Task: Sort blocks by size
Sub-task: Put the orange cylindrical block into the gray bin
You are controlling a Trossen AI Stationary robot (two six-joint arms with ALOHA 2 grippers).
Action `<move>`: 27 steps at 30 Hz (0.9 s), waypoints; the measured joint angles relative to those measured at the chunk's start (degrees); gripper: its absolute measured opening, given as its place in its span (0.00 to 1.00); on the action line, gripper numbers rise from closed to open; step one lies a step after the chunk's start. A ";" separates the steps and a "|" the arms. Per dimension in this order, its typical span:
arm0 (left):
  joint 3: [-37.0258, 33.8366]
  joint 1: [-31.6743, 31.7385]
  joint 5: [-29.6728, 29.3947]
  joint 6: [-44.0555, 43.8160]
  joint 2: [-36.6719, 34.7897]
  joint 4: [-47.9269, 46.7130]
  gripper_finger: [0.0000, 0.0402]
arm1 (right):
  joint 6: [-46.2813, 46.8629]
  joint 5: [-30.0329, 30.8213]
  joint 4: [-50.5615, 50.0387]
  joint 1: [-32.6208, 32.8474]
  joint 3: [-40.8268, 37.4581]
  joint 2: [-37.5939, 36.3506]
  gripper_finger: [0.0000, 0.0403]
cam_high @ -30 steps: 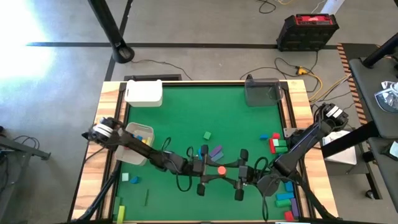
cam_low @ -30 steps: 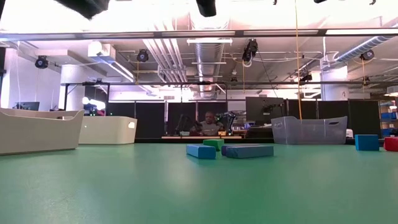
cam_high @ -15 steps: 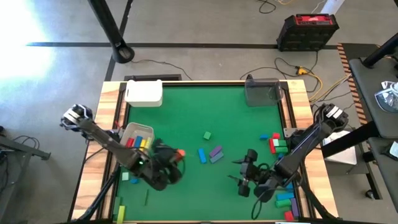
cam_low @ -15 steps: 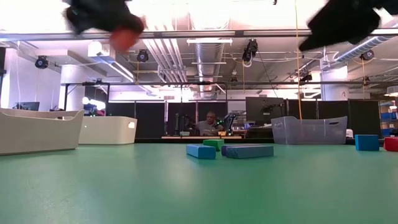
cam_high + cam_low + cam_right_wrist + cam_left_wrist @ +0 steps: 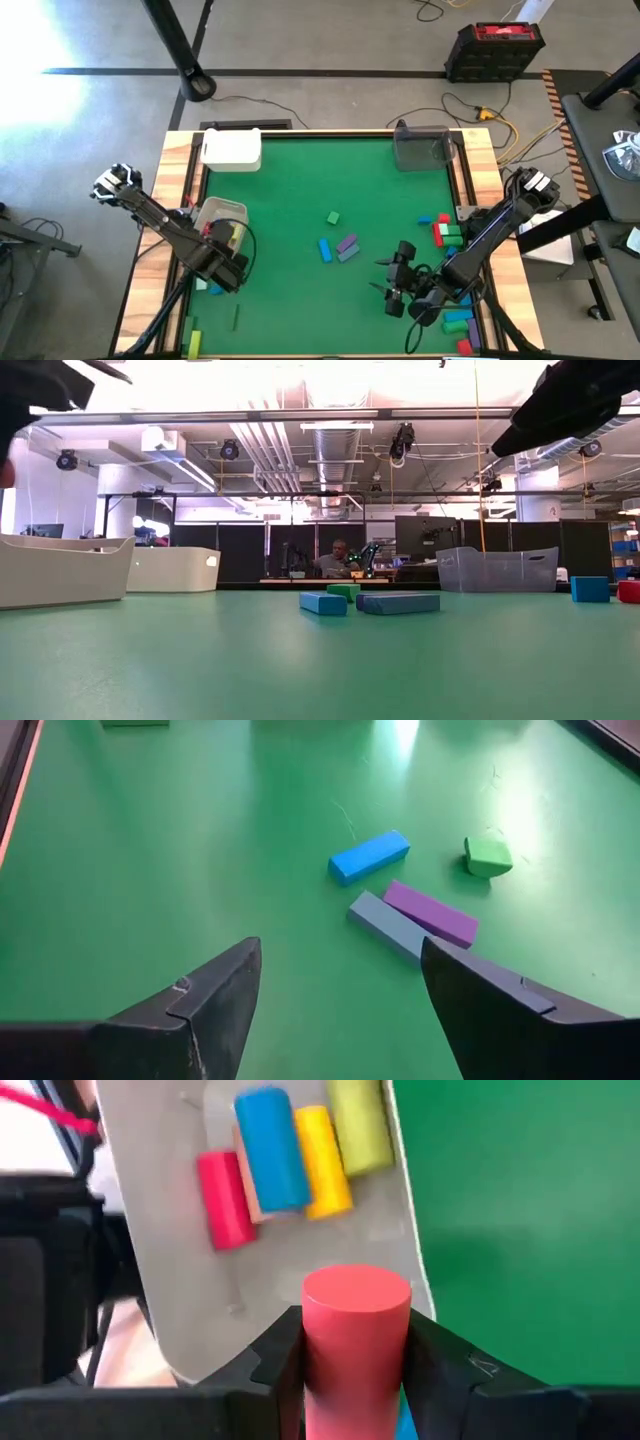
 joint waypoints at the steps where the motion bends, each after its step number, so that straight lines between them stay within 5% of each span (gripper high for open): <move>1: 0.00 0.05 0.16 -0.34 0.00 -0.03 0.28 | -0.01 0.00 0.00 0.00 0.00 0.00 0.66; 12: -2.84 7.70 -0.03 -0.64 0.01 -4.47 0.28 | -1.80 0.17 -0.01 0.10 0.00 0.11 0.69; 27: -14.93 12.93 8.17 5.13 0.07 9.40 0.28 | -3.22 -0.94 -0.08 0.24 0.00 0.13 0.64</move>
